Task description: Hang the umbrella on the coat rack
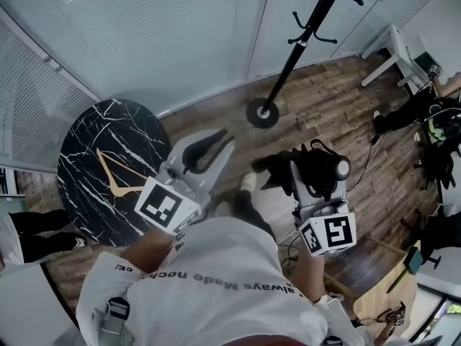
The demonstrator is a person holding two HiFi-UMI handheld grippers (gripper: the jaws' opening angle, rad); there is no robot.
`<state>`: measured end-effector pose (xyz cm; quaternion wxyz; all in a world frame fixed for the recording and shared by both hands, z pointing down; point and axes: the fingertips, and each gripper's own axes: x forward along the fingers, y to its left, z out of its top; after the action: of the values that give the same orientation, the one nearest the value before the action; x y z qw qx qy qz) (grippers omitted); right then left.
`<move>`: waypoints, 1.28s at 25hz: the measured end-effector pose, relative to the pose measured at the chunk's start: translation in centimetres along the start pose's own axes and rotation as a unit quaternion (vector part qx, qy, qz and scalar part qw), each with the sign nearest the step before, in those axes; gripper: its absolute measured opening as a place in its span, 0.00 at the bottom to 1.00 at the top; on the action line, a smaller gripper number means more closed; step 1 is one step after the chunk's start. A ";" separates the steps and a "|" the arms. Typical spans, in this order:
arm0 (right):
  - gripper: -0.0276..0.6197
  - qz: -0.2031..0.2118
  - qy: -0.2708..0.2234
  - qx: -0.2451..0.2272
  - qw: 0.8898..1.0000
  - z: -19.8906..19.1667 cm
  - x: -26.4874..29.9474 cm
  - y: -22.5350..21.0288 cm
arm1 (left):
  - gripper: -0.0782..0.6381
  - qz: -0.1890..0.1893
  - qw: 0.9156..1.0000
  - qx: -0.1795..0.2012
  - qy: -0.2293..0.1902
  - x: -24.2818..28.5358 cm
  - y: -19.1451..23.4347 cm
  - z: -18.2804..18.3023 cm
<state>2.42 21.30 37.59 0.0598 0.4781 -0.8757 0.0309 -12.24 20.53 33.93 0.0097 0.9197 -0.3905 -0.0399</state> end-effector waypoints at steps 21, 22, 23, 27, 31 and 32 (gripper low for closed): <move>0.41 0.025 0.000 0.006 1.000 1.7 12.8 -21.4 | 0.20 0.001 1.000 0.019 0.015 25.4 6.2 -0.3; 0.41 0.029 -0.001 0.004 1.000 1.9 13.3 -22.3 | 0.20 0.002 1.000 0.022 0.013 26.5 6.4 -0.2; 0.41 0.033 -0.002 0.001 0.999 2.1 13.8 -23.0 | 0.20 0.003 1.000 0.025 0.010 27.4 6.6 0.0; 0.41 0.051 0.001 -0.011 0.999 2.8 16.2 -25.1 | 0.20 0.007 1.000 0.028 0.005 30.4 7.9 0.4; 0.41 0.068 0.006 -0.017 0.998 3.6 19.6 -26.2 | 0.20 -0.008 1.000 0.028 0.002 32.6 9.9 1.0; 0.41 0.072 0.006 -0.021 0.997 3.8 20.6 -26.2 | 0.20 -0.014 0.999 0.029 0.001 33.0 10.5 1.2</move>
<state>13.11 -10.48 36.46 0.0728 0.4124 -0.9079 0.0202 2.96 -10.49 31.03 -0.0172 0.9251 -0.3783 -0.0280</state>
